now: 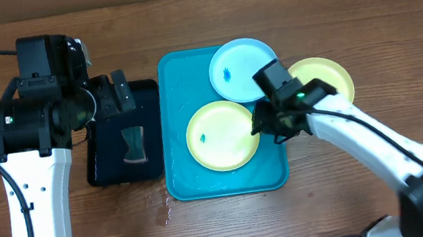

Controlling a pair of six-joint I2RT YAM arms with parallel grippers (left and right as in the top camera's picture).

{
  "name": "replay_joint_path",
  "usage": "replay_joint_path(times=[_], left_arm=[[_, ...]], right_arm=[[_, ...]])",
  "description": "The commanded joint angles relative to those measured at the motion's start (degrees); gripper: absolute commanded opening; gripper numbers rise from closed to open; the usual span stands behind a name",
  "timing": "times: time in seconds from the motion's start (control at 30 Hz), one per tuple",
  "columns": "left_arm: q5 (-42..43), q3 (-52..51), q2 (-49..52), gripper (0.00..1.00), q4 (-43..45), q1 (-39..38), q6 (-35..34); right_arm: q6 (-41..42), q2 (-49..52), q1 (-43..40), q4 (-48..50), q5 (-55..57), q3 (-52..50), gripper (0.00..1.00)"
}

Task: Clean dirty plates on tray and stack at the side
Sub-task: 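Drag the yellow plate left across the teal tray with the right gripper, then pinch the yellow plate's right rim with the right gripper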

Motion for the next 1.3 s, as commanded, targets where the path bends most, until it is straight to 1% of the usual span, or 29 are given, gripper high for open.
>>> replay_joint_path(times=[0.0, 0.13, 0.27, 0.37, 0.57, 0.73, 0.8, 0.87, 0.97, 1.13, 1.17, 1.23, 1.27], left_arm=[[0.63, 0.90, -0.87, 1.00, 0.22, 0.31, -0.61], [0.66, 0.90, -0.87, 1.00, 0.22, 0.31, -0.61], [0.63, 0.90, -0.87, 1.00, 0.22, 0.31, -0.61], [0.63, 0.90, -0.87, 1.00, 0.22, 0.31, -0.61], [0.63, 0.90, -0.87, 1.00, 0.22, 0.31, -0.61], [0.63, 0.90, -0.87, 1.00, 0.22, 0.31, -0.61], [0.63, 0.90, -0.87, 1.00, 0.22, 0.31, -0.61], [0.63, 0.90, -0.87, 1.00, 0.22, 0.31, -0.61], [0.63, 0.90, -0.87, 1.00, 0.22, 0.31, -0.59], [0.63, 0.90, -0.87, 1.00, 0.22, 0.31, -0.61], [0.63, 0.90, -0.87, 1.00, 0.22, 0.31, -0.61], [0.63, 0.90, -0.87, 1.00, 0.22, 0.31, -0.61], [0.63, 0.90, -0.87, 1.00, 0.22, 0.31, -0.61]], right_arm=[[0.04, -1.68, 0.22, -1.38, 0.57, 1.07, 0.44], [0.04, -1.66, 0.28, -2.01, 0.66, 0.50, 0.45], [0.52, -1.62, 1.36, -1.29, 3.39, 0.09, 0.46], [2.97, -1.57, 2.58, 0.35, 5.64, -1.27, 0.46], [3.43, -1.22, 4.70, 5.75, 7.23, -5.84, 0.43], [9.29, -0.87, 5.09, 11.17, 8.26, -11.72, 0.40], [10.62, -0.87, 4.92, 11.78, 8.07, -11.80, 0.39], [10.69, -0.66, 5.05, 12.70, 8.04, -11.80, 0.36], [12.70, 0.42, 5.62, 12.39, 7.96, -11.82, 0.36], [16.20, 4.87, 5.95, 13.73, 7.08, -11.85, 0.35], [16.63, 5.60, 5.95, 14.49, 6.01, -11.85, 0.34], [16.59, 6.23, 5.90, 15.89, 4.39, -11.85, 0.28], [16.57, 6.21, 5.95, 16.09, 4.39, -11.85, 0.20]])
